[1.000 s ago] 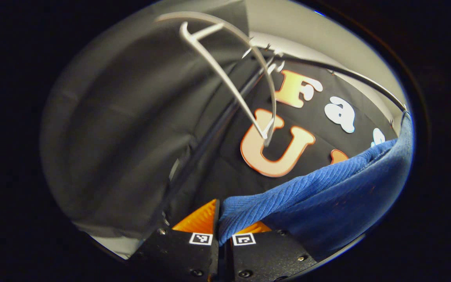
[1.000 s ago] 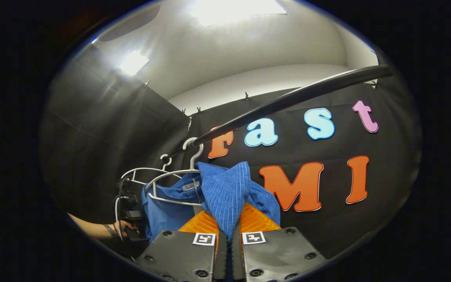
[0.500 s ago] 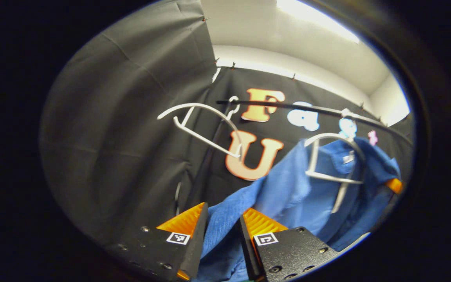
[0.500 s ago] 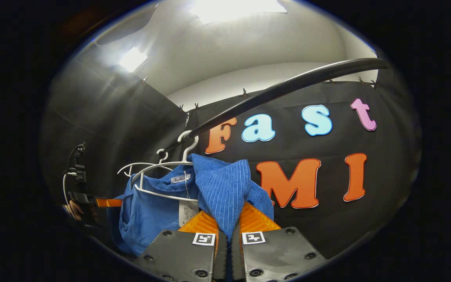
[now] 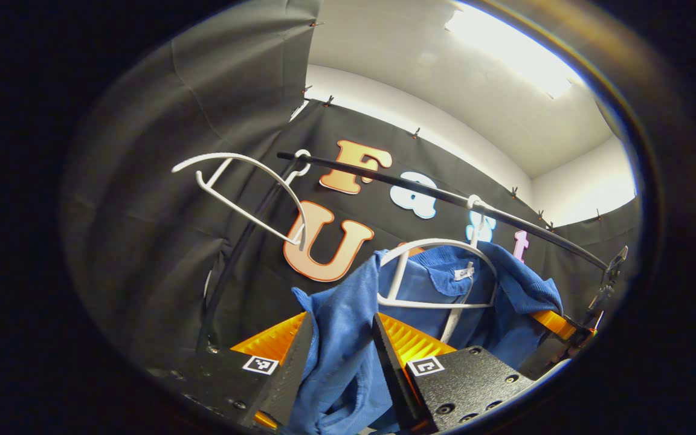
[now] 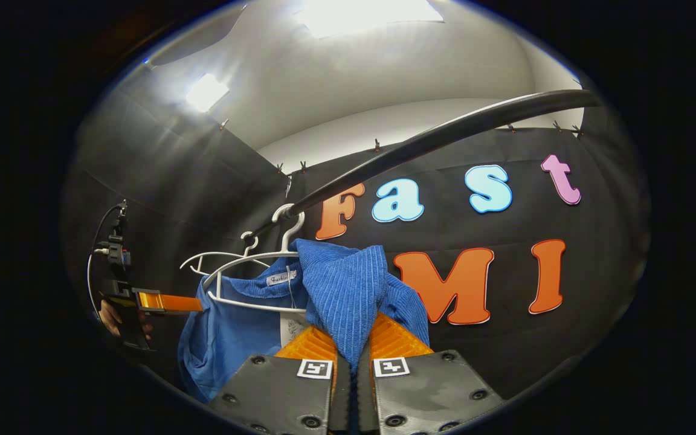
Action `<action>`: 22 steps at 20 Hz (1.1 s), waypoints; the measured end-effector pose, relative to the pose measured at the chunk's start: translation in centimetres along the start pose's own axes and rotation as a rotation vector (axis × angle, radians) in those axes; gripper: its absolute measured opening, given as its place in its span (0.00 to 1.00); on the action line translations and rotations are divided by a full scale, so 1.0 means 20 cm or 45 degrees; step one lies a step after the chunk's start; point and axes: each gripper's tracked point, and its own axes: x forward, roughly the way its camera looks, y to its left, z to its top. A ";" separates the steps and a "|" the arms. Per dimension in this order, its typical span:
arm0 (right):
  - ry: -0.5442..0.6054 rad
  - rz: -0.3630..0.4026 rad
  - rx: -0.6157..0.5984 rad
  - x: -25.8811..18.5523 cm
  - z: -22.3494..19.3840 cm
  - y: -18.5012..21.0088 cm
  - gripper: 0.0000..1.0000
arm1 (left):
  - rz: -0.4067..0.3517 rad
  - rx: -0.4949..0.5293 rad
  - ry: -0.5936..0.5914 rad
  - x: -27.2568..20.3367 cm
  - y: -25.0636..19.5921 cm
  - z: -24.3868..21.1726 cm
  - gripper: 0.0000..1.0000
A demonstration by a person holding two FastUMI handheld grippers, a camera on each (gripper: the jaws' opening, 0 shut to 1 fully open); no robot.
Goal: Grasp the clothes on the hanger with both hands and then place them into the laundry hamper below.
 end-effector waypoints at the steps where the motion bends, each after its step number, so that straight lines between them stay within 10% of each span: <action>1: -0.001 -0.002 -0.005 0.00 0.00 -0.01 0.12 | -0.006 0.003 0.005 0.01 -0.01 -0.01 0.66; 6: -0.010 -0.005 -0.010 0.02 0.00 -0.02 0.12 | 0.116 0.061 0.012 0.11 0.10 -0.06 0.70; 9: -0.021 -0.022 -0.014 0.02 0.01 -0.03 0.12 | 0.162 0.155 -0.046 0.11 0.13 0.00 0.12; 16: -0.014 -0.023 0.002 0.04 -0.02 -0.04 0.11 | 0.157 0.463 -0.163 -0.03 0.14 0.40 0.04; 22: -0.019 0.028 0.015 0.05 -0.02 0.01 0.11 | -0.011 0.375 -0.255 -0.05 0.13 0.70 0.02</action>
